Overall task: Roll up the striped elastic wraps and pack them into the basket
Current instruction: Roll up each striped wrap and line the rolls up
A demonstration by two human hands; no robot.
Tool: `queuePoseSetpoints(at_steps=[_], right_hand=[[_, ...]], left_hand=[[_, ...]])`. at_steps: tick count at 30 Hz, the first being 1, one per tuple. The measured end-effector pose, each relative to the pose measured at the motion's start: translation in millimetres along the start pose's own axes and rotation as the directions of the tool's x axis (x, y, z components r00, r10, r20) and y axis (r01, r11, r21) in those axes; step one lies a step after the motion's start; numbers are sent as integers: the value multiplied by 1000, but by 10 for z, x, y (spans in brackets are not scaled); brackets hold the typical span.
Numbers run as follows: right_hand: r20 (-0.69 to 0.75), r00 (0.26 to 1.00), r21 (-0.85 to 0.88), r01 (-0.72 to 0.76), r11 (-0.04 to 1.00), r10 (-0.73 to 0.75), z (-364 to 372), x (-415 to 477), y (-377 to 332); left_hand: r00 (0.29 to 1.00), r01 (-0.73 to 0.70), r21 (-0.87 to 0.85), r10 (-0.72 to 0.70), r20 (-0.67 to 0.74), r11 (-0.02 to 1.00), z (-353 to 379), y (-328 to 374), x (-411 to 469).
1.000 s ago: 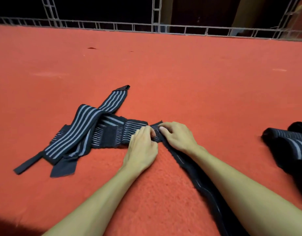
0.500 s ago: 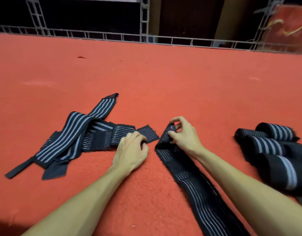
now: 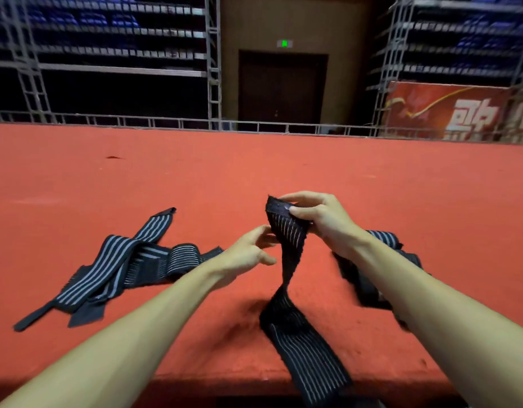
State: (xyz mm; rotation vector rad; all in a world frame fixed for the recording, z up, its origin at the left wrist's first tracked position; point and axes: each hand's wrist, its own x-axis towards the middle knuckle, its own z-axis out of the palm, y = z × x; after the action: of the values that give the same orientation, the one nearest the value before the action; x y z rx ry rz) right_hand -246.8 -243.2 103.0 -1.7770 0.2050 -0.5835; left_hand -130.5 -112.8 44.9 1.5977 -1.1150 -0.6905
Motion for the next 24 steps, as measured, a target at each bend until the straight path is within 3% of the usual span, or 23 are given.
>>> queuePoseSetpoints(at_steps=[3,6,11,14,16,20,24], right_hand=[[-54,997,78,52,996,-47,-162,-196,-322],[-116,991,176,81,981,-61,-297,-332,-549],[-170,983,152,98,984,-71,-434,-385,-714],[-182,978,-26,98,995,-101,-505,-338,-649],[-175,977,-219,84,972,-124,-532,-289,-519],[-145,978,-552,47,833,-151,-570,-140,-130],[-144,982,-680,-9,733,-121,-553,23,237]], left_hand=[[999,-33,-28,34,30,999,60,246,-94],[988,-21,-118,38,148,993,149,521,-228],[947,-42,-311,137,291,949,290,958,-429],[945,-37,-392,160,286,919,346,978,-415],[961,2,-364,99,260,931,368,859,-369],[981,100,-261,-52,186,960,381,389,-210],[991,124,-106,-117,64,987,444,-111,19]])
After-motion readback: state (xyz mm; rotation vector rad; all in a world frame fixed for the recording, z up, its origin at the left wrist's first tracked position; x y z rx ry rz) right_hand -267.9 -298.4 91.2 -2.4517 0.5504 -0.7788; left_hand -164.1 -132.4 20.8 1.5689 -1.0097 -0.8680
